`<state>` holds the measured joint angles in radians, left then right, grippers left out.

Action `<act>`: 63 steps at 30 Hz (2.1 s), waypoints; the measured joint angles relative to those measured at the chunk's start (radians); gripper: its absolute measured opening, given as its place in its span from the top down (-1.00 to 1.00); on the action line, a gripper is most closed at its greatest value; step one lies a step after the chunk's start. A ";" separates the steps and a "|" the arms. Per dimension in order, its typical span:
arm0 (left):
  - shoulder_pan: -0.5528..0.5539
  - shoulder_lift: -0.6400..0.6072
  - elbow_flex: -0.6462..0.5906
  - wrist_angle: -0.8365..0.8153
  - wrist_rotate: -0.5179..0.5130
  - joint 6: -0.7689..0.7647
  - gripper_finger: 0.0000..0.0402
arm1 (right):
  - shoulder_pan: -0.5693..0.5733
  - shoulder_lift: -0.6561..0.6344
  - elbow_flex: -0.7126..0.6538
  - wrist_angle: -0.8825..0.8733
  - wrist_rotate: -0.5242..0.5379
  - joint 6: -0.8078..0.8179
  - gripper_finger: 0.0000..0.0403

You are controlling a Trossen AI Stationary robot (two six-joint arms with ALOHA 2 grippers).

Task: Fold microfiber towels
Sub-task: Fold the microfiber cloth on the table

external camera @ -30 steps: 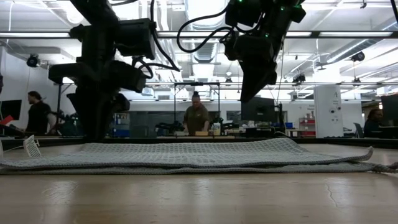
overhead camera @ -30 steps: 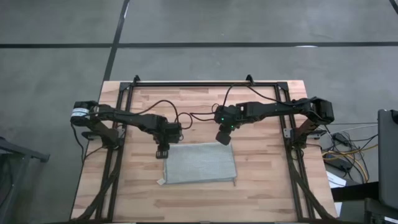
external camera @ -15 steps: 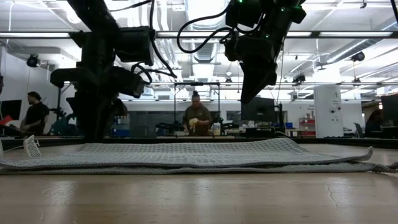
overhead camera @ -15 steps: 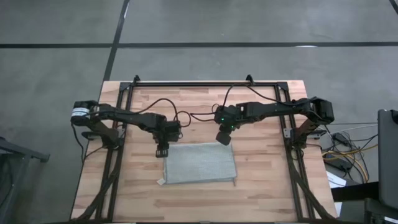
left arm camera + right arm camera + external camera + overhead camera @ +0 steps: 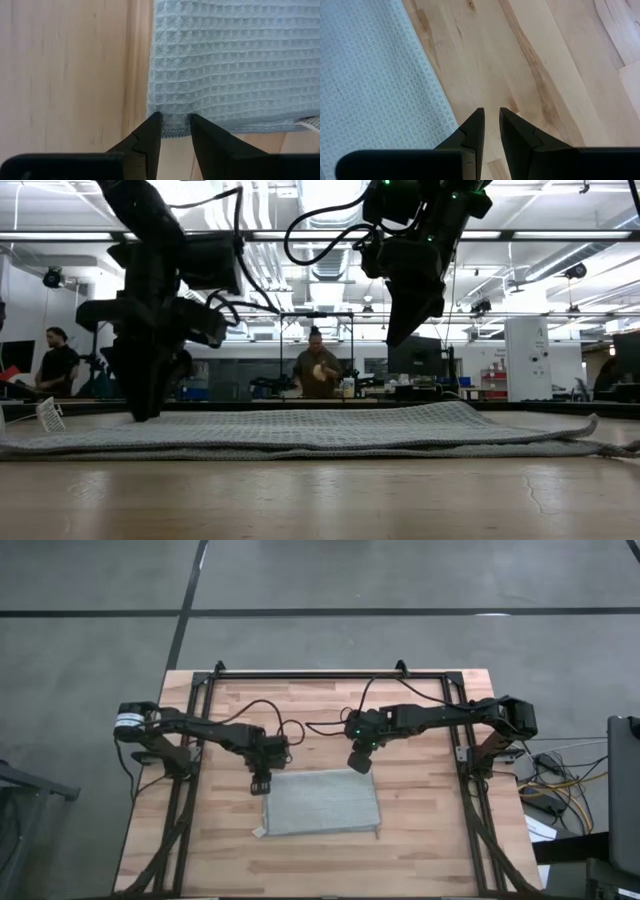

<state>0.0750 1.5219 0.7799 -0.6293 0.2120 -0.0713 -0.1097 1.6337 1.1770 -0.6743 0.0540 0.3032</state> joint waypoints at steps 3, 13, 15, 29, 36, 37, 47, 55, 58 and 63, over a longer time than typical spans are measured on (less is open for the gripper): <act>0.000 0.000 -0.011 0.009 0.000 -0.009 0.45 | 0.000 0.000 0.000 0.000 0.000 -0.001 0.72; 0.002 0.000 0.007 0.010 -0.083 -0.004 0.45 | 0.000 0.000 0.000 0.003 0.000 -0.019 0.72; 0.002 0.000 0.007 0.010 -0.082 -0.005 0.45 | 0.000 0.000 0.000 0.003 0.000 -0.019 0.72; 0.002 0.000 0.005 0.010 -0.064 0.015 0.48 | 0.000 0.000 0.000 0.003 0.000 -0.020 0.72; 0.002 0.000 0.001 0.009 -0.064 0.022 0.85 | 0.000 -0.002 -0.001 0.003 0.000 -0.020 0.72; 0.002 0.000 0.001 0.009 -0.064 0.028 0.92 | 0.000 -0.002 -0.001 0.003 0.000 -0.020 0.72; 0.002 0.000 0.001 0.009 -0.071 0.033 0.97 | 0.000 -0.002 -0.001 0.003 0.000 -0.020 0.72; 0.002 -0.006 0.027 0.005 -0.074 0.023 0.99 | 0.000 -0.002 -0.002 -0.003 0.000 -0.019 0.72; 0.002 -0.008 0.034 0.004 -0.075 0.023 0.99 | 0.000 -0.002 -0.004 -0.004 0.000 -0.004 0.72; 0.002 -0.008 0.035 -0.022 -0.075 0.023 0.99 | 0.000 -0.002 -0.015 -0.009 0.000 0.006 0.72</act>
<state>0.0765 1.5135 0.8150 -0.6512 0.1371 -0.0483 -0.1097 1.6318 1.1619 -0.6832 0.0536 0.3092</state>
